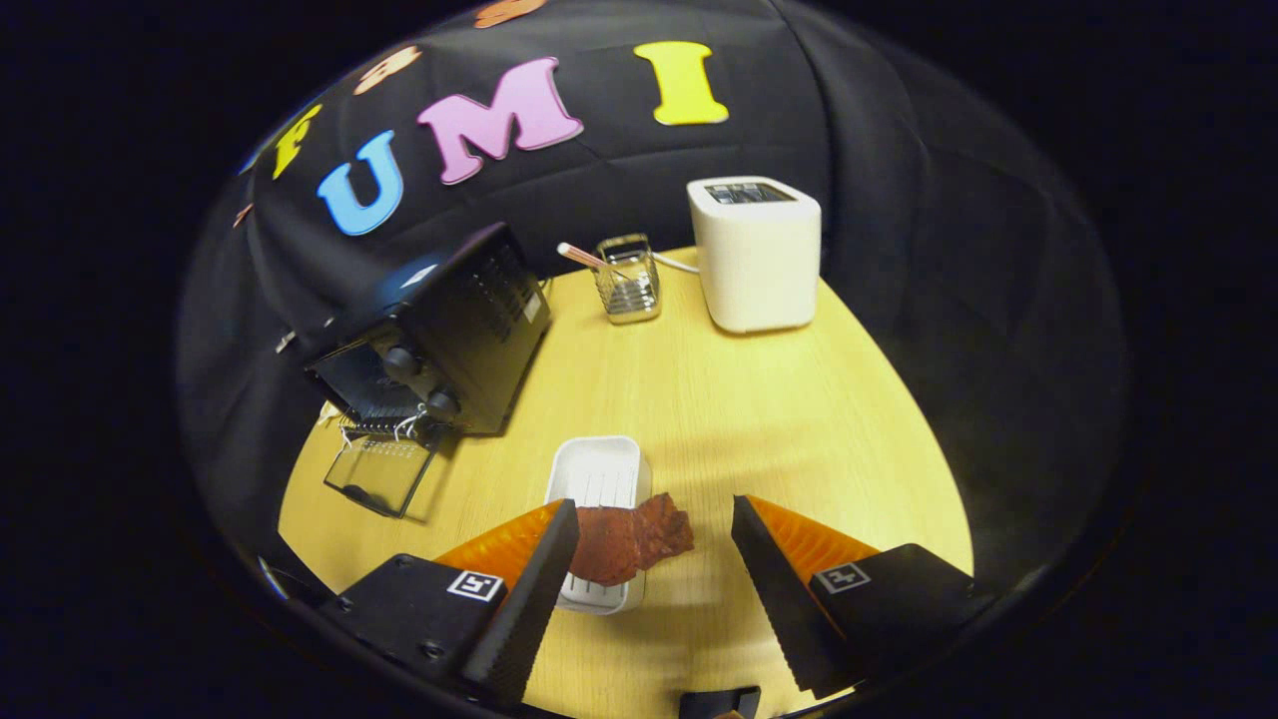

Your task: Open the toaster oven, put the food inside, and close the toaster oven door.

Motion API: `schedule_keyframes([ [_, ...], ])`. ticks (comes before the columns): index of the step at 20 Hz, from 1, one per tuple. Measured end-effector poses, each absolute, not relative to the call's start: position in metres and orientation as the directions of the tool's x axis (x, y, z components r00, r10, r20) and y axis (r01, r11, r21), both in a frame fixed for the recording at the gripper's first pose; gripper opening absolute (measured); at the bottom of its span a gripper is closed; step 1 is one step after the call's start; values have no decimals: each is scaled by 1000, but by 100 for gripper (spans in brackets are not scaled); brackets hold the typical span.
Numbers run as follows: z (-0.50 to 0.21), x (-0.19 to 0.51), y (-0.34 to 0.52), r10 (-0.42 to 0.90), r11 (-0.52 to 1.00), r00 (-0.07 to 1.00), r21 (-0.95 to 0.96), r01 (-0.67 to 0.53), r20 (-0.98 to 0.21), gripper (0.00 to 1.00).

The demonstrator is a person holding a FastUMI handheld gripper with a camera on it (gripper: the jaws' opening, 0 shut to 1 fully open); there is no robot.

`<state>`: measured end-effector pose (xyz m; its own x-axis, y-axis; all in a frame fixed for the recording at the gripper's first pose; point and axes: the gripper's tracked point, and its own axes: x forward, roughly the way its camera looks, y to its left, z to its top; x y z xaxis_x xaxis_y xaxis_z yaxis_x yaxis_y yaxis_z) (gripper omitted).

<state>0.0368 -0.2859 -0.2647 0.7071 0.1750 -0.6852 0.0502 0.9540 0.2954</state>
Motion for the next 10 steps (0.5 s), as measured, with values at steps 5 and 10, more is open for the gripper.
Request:
schedule_keyframes([
  [5, -285, 43, -280, 254, 860, 666, 479, 177, -702, 68],
  [10, -271, 47, -274, 287, 774, 662, 574, 266, -693, 23],
])
